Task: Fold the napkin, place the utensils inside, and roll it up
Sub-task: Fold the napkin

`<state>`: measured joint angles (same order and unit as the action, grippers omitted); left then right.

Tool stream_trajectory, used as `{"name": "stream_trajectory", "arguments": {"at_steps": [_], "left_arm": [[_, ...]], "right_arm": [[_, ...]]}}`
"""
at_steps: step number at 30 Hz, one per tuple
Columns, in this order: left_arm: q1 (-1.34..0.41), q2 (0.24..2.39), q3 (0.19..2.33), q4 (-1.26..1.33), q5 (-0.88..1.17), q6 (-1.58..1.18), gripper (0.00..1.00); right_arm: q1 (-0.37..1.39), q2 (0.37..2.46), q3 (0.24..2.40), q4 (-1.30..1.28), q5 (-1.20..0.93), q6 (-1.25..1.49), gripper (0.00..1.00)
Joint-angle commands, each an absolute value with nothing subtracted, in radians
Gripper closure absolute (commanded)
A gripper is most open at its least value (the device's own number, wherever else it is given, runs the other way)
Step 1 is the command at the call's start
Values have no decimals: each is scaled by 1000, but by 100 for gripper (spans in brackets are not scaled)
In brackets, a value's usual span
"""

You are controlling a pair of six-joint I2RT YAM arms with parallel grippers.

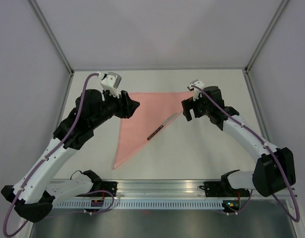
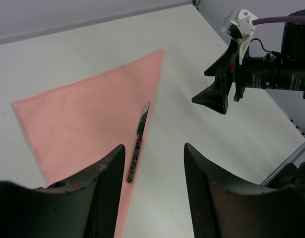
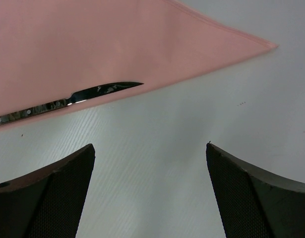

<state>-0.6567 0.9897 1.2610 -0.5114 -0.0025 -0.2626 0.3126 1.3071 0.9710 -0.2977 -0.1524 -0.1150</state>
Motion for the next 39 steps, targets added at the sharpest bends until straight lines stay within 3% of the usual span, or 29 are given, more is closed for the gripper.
{"name": "stream_trajectory", "arguments": {"at_steps": [1,9,17,23,39], "left_arm": [[-655,960,1293,-571,-34,-310,44],[-655,950,1443,-722,-77,-337,44],[-657,923,1517,-784,-155,-354,43],[-655,911,1529,-808,-186,-370,43],[-655,868,1509,-833,-233,-383,43]], "right_arm": [[409,1339,991,-264,-77,-135,3],[790,1478,1098,-261,57,-213,6],[1046,1672,1204,-200,93,-253,21],[1236,1831,1247,-143,112,-279,26],[1450,2054,1385,-28,196,-336,35]]}}
